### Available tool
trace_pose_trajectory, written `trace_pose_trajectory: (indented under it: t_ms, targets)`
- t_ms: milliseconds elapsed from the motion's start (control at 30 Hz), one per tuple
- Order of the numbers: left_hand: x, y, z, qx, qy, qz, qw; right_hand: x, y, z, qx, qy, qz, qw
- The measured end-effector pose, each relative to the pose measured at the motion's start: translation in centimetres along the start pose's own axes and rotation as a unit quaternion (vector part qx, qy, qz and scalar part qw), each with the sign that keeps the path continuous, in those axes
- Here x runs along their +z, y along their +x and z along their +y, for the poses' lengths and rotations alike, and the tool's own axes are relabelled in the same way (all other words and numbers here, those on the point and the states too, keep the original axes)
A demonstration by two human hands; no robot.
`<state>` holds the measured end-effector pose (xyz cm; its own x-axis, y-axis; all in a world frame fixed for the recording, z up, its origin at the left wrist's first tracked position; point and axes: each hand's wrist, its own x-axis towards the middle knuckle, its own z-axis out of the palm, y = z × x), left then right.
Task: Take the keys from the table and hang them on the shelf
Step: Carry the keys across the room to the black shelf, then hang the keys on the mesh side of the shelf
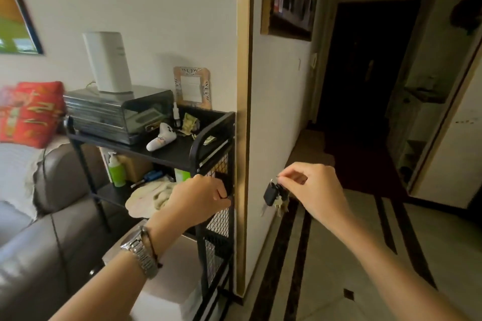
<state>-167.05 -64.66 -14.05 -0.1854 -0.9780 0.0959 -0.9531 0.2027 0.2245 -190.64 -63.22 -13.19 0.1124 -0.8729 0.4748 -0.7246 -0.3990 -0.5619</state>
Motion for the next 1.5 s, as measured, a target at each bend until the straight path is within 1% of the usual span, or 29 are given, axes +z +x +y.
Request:
trace_pose_trajectory:
  t_ms: [133, 200, 300, 400, 467, 600, 733, 833, 967, 1100, 1300, 1500]
  targets:
    - [2.1, 2.2, 0.5, -0.081, 0.056, 0.031, 0.995, 2.3, 4.0, 4.2, -0.048, 0.026, -0.06, 0.997]
    - [3.3, 3.2, 0.7, -0.113, 0.052, 0.038, 0.991, 3.4, 5.9, 6.3, -0.078, 0.033, -0.091, 0.992]
    - [5.3, 4.0, 1.1, -0.147, 0.038, 0.046, 0.987, 5.0, 8.5, 8.9, -0.128, 0.04, -0.115, 0.984]
    - [7.6, 3.4, 1.6, -0.218, 0.018, 0.057, 0.974, 6.9, 10.2, 10.5, -0.164, 0.058, -0.146, 0.974]
    - [8.8, 2.9, 1.6, -0.249, -0.003, 0.064, 0.966, 8.5, 10.8, 11.1, -0.181, 0.072, -0.161, 0.967]
    - [10.5, 2.3, 0.9, -0.3, -0.015, 0.124, 0.946, 12.3, 11.3, 11.8, -0.205, 0.089, -0.19, 0.956]
    - [13.3, 3.3, -0.5, -0.292, 0.012, 0.211, 0.933, 16.3, 11.5, 12.5, -0.203, 0.1, -0.207, 0.952]
    - [15.4, 4.4, -1.6, -0.289, 0.011, 0.245, 0.925, 18.8, 11.8, 13.0, -0.2, 0.107, -0.216, 0.95]
    - [17.6, 6.1, -2.8, -0.305, -0.037, 0.268, 0.913, 21.3, 12.7, 13.7, -0.203, 0.105, -0.223, 0.948]
    - [18.9, 7.4, -3.1, -0.298, -0.072, 0.293, 0.906, 22.9, 13.5, 14.4, -0.211, 0.095, -0.216, 0.949]
    - [19.6, 8.0, -3.1, -0.3, -0.079, 0.322, 0.894, 24.3, 14.7, 14.3, -0.24, 0.127, -0.211, 0.939]
    - [20.1, 8.4, -3.3, -0.312, -0.075, 0.333, 0.886, 25.6, 15.4, 13.7, -0.258, 0.167, -0.209, 0.928]
